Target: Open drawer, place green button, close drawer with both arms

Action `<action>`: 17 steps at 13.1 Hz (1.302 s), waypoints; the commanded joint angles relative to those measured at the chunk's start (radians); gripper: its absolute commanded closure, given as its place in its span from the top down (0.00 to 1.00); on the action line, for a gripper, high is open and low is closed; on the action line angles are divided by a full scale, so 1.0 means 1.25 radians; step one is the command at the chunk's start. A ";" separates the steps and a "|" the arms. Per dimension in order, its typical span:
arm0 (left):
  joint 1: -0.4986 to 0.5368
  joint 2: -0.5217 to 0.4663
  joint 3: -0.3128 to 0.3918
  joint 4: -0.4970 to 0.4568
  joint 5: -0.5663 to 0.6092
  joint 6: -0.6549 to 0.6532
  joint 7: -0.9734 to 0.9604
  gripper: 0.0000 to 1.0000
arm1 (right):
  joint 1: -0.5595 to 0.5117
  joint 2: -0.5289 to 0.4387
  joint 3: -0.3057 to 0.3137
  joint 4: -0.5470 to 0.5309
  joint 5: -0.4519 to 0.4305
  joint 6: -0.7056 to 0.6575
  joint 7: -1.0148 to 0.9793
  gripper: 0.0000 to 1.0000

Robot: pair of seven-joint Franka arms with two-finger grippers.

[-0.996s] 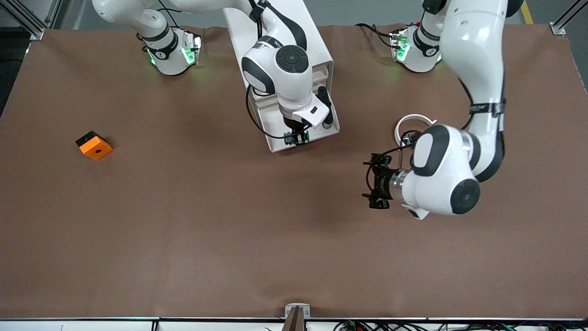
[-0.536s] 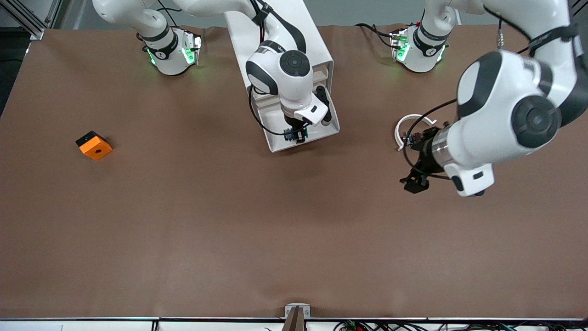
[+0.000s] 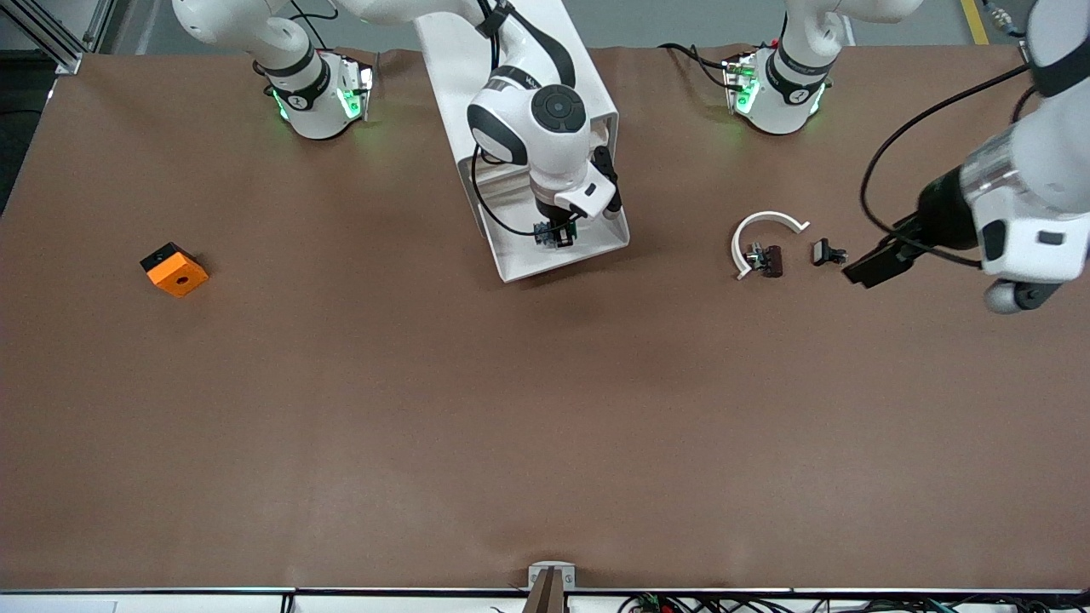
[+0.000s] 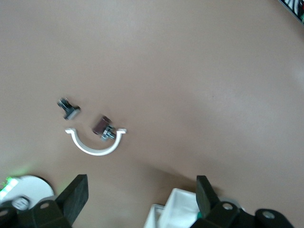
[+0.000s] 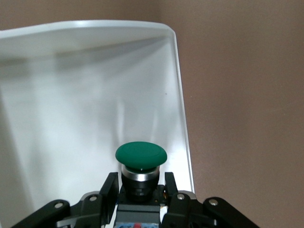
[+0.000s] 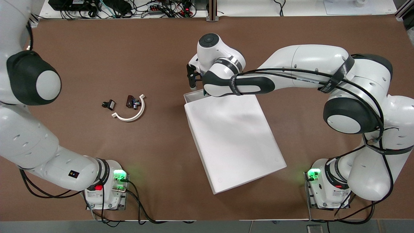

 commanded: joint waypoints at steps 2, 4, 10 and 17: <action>0.021 -0.040 -0.002 -0.025 0.060 -0.017 0.164 1.00 | 0.008 0.007 -0.004 -0.005 0.010 0.012 0.011 0.23; 0.014 -0.039 -0.008 -0.027 0.106 -0.009 0.323 1.00 | 0.007 0.019 -0.005 -0.002 0.009 0.022 0.010 0.24; 0.005 -0.036 -0.049 -0.104 0.110 0.154 0.594 1.00 | -0.002 0.025 -0.006 0.012 0.008 0.019 0.010 1.00; -0.009 -0.012 -0.131 -0.380 0.089 0.493 0.462 1.00 | -0.035 0.014 -0.010 0.148 0.009 -0.185 0.002 1.00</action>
